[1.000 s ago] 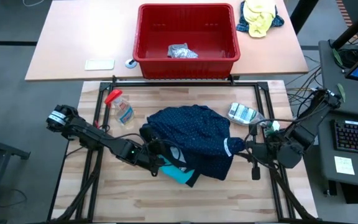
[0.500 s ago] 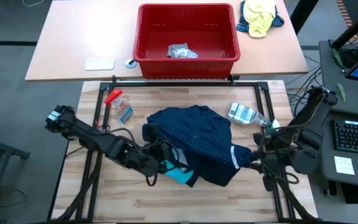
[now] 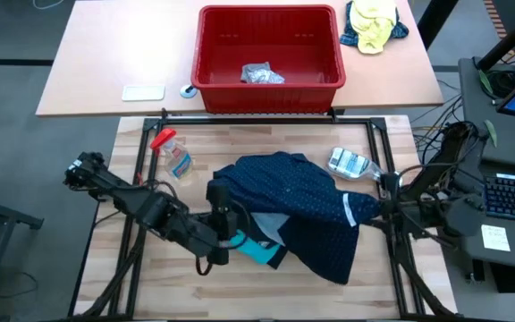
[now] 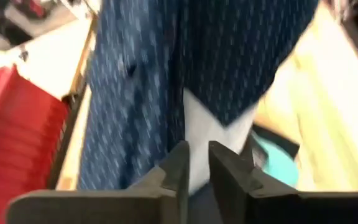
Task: Fold Laundry from Bin
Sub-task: Fold the blue polo shirt
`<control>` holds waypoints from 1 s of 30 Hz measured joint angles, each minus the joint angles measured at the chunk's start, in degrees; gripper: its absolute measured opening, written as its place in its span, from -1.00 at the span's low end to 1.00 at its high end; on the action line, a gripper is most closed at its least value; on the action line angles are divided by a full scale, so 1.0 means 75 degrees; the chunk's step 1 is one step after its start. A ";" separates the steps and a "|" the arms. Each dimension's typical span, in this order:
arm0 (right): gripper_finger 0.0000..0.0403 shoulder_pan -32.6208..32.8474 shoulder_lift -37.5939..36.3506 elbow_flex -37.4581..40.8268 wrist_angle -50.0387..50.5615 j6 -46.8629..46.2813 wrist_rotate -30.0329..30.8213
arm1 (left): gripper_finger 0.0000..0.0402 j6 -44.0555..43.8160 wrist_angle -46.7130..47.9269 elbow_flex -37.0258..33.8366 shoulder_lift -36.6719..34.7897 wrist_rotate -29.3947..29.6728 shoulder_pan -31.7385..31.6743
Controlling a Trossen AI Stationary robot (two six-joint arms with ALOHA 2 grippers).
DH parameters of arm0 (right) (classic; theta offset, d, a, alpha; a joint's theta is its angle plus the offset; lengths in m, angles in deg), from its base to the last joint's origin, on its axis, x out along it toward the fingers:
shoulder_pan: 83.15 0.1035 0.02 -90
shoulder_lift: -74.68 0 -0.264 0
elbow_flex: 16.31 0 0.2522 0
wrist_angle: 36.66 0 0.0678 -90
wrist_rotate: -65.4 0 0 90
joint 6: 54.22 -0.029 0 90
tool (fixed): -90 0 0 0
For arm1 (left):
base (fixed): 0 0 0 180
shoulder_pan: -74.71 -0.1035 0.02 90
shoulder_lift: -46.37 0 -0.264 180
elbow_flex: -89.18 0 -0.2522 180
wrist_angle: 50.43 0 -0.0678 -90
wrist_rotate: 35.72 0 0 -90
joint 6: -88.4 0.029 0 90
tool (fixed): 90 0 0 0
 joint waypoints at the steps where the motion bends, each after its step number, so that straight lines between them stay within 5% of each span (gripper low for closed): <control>1: -0.94 0.0000 0.0002 0.0008 0.0125 -0.0124 -0.0007 | -0.74 -0.0212 0.0010 -0.0253 0.0000 0.0006 0.0003; 12: -0.94 -0.0003 0.0212 0.0301 0.0302 -0.0499 -0.0011 | 0.10 -0.2218 0.0035 -0.2937 -0.0003 0.1119 -0.0382; 17: -0.94 -0.0003 0.0375 0.0301 0.0300 -0.0397 -0.0011 | 0.29 -0.2236 -0.0643 -0.3907 -0.0003 0.1759 -0.0768; 24: -0.94 -0.0006 0.0458 0.0304 0.0301 -0.0581 -0.0007 | 0.16 -0.2003 -0.0800 -0.4316 -0.0004 0.3721 -0.0943; 30: -0.94 -0.0006 0.0458 0.0328 0.0306 -0.0693 -0.0005 | -0.46 -0.1650 -0.0801 -0.4316 0.0006 0.3742 -0.0968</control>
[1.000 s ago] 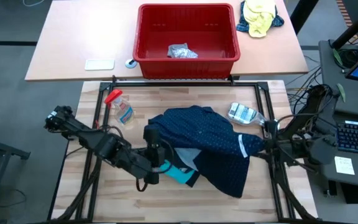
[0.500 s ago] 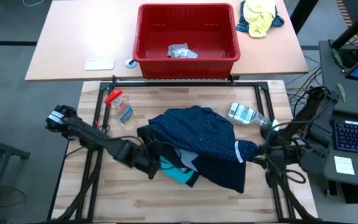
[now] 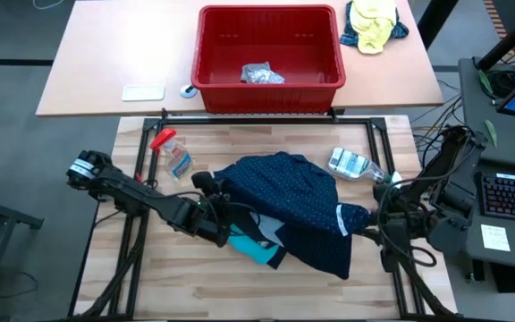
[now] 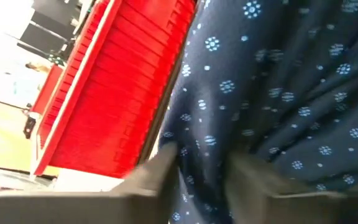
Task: Fold Laundry from Bin
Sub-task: Fold the blue polo shirt
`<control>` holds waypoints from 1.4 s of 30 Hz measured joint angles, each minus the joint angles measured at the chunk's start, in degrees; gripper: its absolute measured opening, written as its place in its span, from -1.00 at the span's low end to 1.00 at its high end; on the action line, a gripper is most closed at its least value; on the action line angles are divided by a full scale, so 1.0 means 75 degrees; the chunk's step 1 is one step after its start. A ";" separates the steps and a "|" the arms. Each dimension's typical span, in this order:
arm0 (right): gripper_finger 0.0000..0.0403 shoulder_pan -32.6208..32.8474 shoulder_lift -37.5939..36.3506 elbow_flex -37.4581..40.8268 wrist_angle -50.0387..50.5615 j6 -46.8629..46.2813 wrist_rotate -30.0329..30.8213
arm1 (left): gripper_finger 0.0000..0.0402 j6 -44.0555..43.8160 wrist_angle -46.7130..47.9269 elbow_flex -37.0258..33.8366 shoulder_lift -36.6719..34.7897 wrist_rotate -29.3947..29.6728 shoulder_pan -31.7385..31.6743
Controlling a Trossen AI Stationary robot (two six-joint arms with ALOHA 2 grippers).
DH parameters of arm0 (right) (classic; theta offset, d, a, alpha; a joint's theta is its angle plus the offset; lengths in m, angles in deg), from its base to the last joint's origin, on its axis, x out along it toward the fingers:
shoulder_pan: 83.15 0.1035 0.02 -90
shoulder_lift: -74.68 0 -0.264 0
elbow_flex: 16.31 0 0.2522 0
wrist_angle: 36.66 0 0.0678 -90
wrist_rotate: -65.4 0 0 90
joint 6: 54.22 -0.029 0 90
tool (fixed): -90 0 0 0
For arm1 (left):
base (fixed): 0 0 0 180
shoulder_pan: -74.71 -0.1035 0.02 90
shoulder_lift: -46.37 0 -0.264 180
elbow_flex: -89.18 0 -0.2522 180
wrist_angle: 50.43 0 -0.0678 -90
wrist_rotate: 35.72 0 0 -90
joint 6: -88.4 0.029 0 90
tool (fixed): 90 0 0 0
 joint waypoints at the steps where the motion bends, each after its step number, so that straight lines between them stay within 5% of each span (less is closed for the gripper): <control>1: -0.94 0.0000 0.0000 0.0008 -0.0005 0.0010 0.0003 | -0.62 -0.0008 -0.0006 0.0000 0.0010 -0.0053 0.0000; 4: -0.94 0.0000 0.0000 0.0054 -0.0011 0.0097 0.0003 | -0.93 -0.0131 -0.0104 0.0000 0.0026 -0.0138 0.0001; 11: -0.94 0.0000 0.0000 0.0544 -0.0715 0.0284 0.0034 | -0.99 0.0013 -0.0187 0.0975 0.0038 0.1051 0.0551; 19: -0.94 0.0017 0.0000 0.0764 -0.3032 0.2400 0.0044 | -1.00 0.2348 -0.0181 0.3413 0.0038 0.1670 0.1354; 24: -0.94 0.0017 -0.0022 0.0064 -0.3268 0.3275 0.0150 | -1.00 0.3523 -0.0122 0.4599 0.0035 0.2363 0.1798; 28: -0.94 0.0017 -0.0023 -0.0613 -0.3259 0.3844 0.0942 | -1.00 0.4573 -0.0088 0.5472 0.0035 0.2786 0.2031; 37: -0.94 -0.0202 -0.0056 -0.2110 -0.3272 0.5376 0.4113 | -1.00 0.5645 0.0914 0.7602 0.0032 0.3372 0.1874; 42: -0.94 -0.0503 -0.0238 -0.2596 -0.3283 0.5326 0.4234 | -1.00 0.5234 0.1825 0.8926 0.0004 0.3208 0.1351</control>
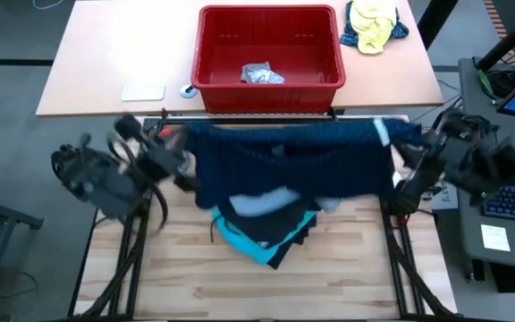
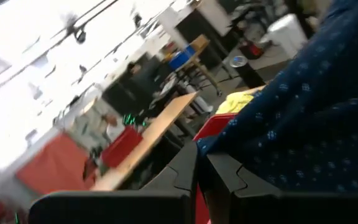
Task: Fold Laundry from Bin
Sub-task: Fold the blue polo shirt
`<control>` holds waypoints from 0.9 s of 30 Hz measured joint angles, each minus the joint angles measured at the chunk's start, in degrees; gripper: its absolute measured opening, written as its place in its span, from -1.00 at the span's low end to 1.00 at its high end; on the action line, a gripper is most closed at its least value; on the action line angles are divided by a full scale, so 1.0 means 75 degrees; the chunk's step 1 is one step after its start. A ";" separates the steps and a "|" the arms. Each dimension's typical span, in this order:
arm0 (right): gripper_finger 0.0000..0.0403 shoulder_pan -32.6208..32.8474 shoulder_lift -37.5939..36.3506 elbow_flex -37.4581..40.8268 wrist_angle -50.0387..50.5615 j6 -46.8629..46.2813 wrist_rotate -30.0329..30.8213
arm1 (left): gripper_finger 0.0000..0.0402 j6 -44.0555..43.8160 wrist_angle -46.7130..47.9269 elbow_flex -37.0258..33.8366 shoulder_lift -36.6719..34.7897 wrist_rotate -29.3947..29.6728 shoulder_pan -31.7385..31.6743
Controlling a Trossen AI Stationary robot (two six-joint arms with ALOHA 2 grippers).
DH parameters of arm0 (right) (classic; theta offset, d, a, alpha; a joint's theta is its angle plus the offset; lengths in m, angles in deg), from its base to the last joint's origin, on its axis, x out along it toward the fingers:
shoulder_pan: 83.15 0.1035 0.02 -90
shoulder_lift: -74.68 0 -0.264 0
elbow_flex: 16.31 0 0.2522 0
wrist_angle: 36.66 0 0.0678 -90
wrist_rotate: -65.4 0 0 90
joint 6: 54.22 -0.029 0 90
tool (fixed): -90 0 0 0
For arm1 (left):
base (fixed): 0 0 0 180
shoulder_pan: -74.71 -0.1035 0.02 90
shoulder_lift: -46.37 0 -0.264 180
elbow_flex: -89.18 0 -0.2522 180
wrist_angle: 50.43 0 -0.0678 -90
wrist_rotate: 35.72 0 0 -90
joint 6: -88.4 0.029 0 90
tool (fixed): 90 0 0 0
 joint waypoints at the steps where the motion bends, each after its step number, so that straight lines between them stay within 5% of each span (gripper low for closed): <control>1: -0.94 -0.0122 -0.0032 -0.0099 0.0002 -0.0135 0.0003 | -1.00 -0.0108 0.0053 0.0216 -0.0004 -0.0004 -0.0188; 5: -0.94 -0.0770 -0.0158 -0.0348 0.0006 -0.0877 -0.0158 | -1.00 -0.1191 0.0109 0.1009 -0.0007 -0.0581 -0.1143; 10: -0.94 -0.1206 -0.0234 -0.0218 0.0923 -0.2495 -0.2075 | -1.00 -0.3438 0.0192 0.0856 -0.0188 -0.4352 -0.2583; 13: -0.94 -0.1306 -0.0234 -0.0067 0.2191 -0.3732 -0.2706 | -1.00 -0.4052 0.0304 0.0385 -0.0090 -0.5494 -0.3109; 21: -0.94 -0.2223 0.0018 0.0941 0.2602 -0.4441 -0.3158 | -1.00 -0.3062 -0.1677 -0.2035 0.0079 -0.5537 -0.3497; 27: -0.94 -0.3565 -0.0152 0.1016 0.2834 -0.4443 -0.1040 | -1.00 -0.4454 -0.0045 -0.2536 -0.0135 -0.4284 -0.4454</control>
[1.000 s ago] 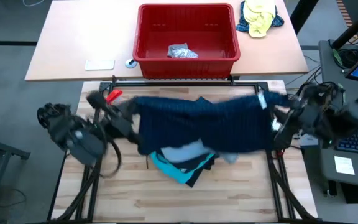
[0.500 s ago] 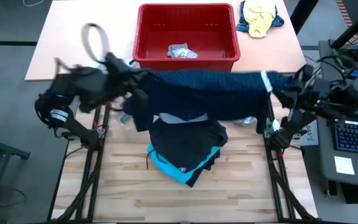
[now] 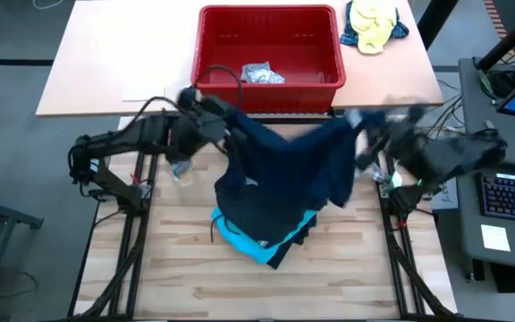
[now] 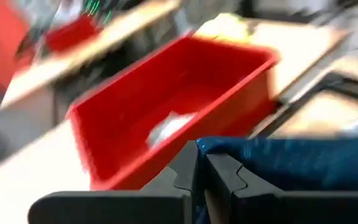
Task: Fold Laundry from Bin
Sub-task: Fold the blue polo shirt
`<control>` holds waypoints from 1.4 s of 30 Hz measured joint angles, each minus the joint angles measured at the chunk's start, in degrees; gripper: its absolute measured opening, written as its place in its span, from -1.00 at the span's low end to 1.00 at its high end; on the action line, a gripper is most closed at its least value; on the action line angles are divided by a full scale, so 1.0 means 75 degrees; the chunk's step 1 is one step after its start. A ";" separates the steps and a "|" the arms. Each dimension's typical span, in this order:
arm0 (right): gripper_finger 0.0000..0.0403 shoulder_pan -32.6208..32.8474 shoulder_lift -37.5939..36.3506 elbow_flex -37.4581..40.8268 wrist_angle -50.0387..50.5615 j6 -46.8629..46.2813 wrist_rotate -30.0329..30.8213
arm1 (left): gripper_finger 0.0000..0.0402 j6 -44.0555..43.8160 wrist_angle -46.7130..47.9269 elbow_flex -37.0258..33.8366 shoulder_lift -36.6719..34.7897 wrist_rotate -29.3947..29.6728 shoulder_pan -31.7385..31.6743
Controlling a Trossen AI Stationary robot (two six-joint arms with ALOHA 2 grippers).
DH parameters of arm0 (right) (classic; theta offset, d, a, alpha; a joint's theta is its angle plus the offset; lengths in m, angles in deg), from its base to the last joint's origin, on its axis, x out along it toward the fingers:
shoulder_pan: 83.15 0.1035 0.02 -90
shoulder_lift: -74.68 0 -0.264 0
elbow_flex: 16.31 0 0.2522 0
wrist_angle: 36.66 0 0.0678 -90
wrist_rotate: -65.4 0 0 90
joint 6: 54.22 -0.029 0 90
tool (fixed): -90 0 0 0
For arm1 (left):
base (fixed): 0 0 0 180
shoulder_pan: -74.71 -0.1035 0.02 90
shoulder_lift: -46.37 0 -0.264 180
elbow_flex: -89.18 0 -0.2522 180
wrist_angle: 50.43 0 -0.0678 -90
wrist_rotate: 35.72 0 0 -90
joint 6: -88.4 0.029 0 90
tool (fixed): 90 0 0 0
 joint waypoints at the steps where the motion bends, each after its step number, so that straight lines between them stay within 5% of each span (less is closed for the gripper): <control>1: -0.94 -0.0221 -0.0111 0.0020 0.0187 -0.0229 0.0047 | -1.00 -0.0553 0.0483 -0.0009 -0.0018 -0.0034 -0.0185; 5: -0.94 -0.0918 -0.0247 0.0176 0.1102 -0.1882 -0.1752 | -1.00 -0.1523 0.0861 -0.0433 -0.0015 -0.1834 -0.0576; 11: -0.94 -0.1333 -0.0071 0.1439 0.0271 -0.2601 -0.4757 | -1.00 -0.1244 -0.2147 -0.2177 -0.0096 -0.4812 -0.0194; 17: -0.94 -0.1321 0.0287 0.3147 -0.2562 -0.2764 -0.7012 | -1.00 -0.1450 -0.6124 -0.4052 -0.0108 -0.5481 0.0317; 25: -0.94 -0.1321 0.0584 0.3940 -0.4465 -0.2517 -0.6813 | -1.00 -0.1541 -1.0353 -0.5857 -0.0102 -0.5863 0.0970; 31: -0.94 -0.1317 0.1050 0.4132 -0.4605 -0.1996 -0.6786 | -1.00 -0.1213 -1.3294 -0.7006 -0.0102 -0.5811 0.1240; 42: -0.94 -0.1335 0.1954 0.4109 -0.6149 -0.1524 -0.6765 | -0.92 -0.1114 -1.3755 -0.7426 0.0175 -0.5788 0.1241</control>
